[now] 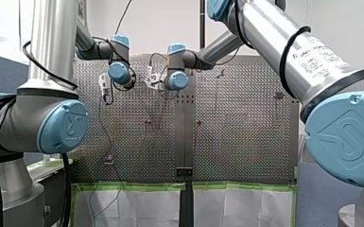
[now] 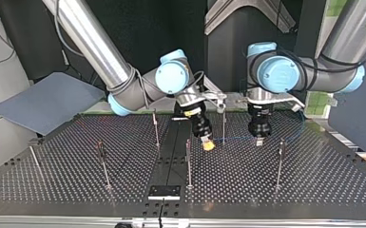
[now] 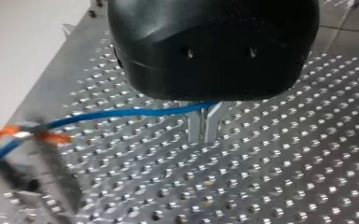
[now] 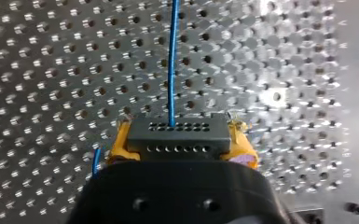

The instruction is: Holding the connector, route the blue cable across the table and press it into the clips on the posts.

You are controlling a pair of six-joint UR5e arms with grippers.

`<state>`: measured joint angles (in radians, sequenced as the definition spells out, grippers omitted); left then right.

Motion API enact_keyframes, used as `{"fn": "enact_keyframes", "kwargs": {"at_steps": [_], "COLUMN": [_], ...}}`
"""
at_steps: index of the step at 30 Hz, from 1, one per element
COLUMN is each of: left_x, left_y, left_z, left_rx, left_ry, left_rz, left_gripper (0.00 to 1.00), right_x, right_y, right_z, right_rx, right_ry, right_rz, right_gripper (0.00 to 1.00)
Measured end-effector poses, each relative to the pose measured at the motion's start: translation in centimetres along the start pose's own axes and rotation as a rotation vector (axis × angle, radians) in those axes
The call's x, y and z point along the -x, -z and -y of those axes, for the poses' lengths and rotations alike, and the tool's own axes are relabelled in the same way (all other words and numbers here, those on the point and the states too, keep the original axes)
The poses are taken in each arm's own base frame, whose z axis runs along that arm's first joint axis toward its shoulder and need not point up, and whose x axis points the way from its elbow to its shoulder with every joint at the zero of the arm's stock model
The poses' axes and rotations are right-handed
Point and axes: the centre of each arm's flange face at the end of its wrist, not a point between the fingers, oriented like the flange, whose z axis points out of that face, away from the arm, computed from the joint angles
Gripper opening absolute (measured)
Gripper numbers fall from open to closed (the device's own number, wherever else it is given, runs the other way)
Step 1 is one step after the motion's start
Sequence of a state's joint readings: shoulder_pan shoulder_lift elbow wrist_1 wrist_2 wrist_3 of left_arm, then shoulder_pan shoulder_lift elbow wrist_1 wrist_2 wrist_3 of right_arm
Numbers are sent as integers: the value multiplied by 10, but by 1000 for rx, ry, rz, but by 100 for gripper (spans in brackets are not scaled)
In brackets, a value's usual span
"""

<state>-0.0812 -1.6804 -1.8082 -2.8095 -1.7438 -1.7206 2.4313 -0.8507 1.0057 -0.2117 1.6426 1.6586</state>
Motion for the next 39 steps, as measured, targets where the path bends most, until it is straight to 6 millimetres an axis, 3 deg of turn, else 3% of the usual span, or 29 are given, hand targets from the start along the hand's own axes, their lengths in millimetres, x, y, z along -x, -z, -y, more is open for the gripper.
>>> {"fn": "enact_keyframes", "kwargs": {"at_steps": [17,39], "left_x": [-62,-139], "left_y": [32,30], "left_z": [-10,-15], "left_rx": [41,35], "left_ry": [19,7], "left_rz": [-31,-135], "left_gripper": [0,0], "right_x": [39,105], "right_y": [17,53], "right_z": [-8,-30], "right_rx": [15,50], "right_ry": [8,58], "right_rz": [100,247], "right_gripper": [0,0]}}
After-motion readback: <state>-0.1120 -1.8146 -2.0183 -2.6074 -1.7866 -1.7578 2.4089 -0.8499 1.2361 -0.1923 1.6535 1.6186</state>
